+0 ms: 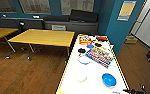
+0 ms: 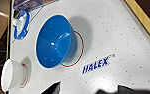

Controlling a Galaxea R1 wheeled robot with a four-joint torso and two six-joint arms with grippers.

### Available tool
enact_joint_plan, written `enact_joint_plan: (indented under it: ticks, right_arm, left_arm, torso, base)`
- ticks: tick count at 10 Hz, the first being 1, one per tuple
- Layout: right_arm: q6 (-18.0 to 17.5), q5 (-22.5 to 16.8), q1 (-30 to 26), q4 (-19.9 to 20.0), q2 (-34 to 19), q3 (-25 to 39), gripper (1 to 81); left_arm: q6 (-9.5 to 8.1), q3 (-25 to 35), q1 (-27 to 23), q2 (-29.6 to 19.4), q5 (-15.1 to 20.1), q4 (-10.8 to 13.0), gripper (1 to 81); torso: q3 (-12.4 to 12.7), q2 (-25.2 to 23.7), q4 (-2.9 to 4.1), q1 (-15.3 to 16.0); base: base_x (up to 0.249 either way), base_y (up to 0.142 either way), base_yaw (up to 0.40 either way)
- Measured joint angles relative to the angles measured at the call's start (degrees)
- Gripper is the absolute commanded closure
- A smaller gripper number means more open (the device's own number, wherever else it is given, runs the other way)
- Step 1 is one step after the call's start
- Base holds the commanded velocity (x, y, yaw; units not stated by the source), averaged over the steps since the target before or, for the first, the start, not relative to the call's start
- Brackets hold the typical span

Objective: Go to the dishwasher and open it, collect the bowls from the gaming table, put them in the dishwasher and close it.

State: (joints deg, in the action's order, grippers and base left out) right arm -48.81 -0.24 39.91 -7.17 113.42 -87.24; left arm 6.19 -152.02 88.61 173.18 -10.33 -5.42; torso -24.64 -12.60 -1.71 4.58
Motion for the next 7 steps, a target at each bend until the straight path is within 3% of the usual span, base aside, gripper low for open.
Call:
enact_joint_plan:
  ticks: [3, 7]
  right_arm:
    - [-4.5, -0.2, -3.3, 3.5, 0.0, -2.5, 1.0]
    - [-7.1, -0.2, -5.9, 5.3, 4.1, -7.2, 1.0]
  left_arm:
    - [0.00, 0.0, 0.0, 0.0, 0.0, -0.1, 1.0]
    - [0.00, 0.0, -0.2, 0.0, 0.2, -0.6, 1.0]
  torso:
    - [0.0, 0.0, 0.00, 0.0]
    - [0.0, 0.0, 0.00, 0.0]
  base:
    - [0.000, 0.000, 0.000]
    - [0.000, 0.000, 0.000]
